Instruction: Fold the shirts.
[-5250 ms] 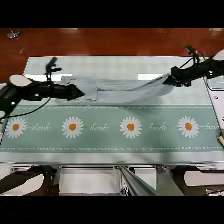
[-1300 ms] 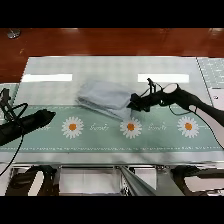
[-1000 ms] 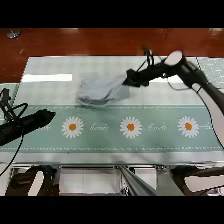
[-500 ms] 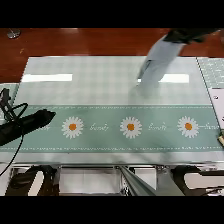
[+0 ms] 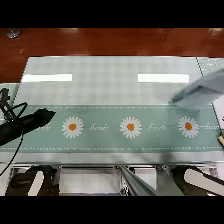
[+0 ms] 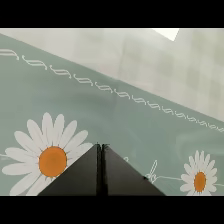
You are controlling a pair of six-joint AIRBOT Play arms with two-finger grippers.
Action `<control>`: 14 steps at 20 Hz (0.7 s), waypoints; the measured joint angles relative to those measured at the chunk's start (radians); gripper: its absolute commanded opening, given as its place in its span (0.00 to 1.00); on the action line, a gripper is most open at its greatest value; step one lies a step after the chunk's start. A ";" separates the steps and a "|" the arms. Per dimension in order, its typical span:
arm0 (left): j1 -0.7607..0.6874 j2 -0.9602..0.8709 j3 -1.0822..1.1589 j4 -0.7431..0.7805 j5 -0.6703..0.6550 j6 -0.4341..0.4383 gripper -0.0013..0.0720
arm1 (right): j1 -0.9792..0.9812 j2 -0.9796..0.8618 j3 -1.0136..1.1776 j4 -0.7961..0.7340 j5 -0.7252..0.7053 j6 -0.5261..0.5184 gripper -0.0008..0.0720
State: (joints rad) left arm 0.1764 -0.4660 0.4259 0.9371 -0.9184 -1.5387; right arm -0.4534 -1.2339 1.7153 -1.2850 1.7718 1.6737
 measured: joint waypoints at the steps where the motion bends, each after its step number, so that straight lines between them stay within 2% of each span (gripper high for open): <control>1: 0.000 0.000 0.000 0.000 0.006 0.000 0.05 | -0.029 0.061 -0.085 -0.014 -0.014 -0.001 0.04; 5: 0.000 0.000 0.000 0.000 0.043 0.000 0.05 | -0.157 0.329 -0.458 -0.118 -0.100 0.023 0.04; 8: 0.000 0.000 0.000 0.000 0.067 0.001 0.05 | -0.265 0.515 -0.711 -0.290 -0.132 0.068 0.04; 9: 0.000 0.000 0.000 0.000 0.074 0.002 0.05 | -0.298 0.565 -0.777 -0.354 -0.138 0.079 0.10; 10: 0.000 0.000 0.000 0.000 0.077 0.003 0.05 | -0.334 0.610 -0.843 -0.414 -0.143 0.090 0.52; 11: 0.000 0.000 0.000 0.000 0.078 0.005 0.05 | -0.366 0.643 -0.890 -0.462 -0.153 0.097 0.88; 14: 0.000 0.000 0.000 0.000 0.092 0.006 0.05 | -0.431 0.672 -0.959 -0.516 -0.206 0.095 0.85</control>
State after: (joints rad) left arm 0.1764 -0.4664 0.4259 0.9371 -0.8268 -1.5330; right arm -0.8848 -0.5617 0.7563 -1.8008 1.5654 1.7687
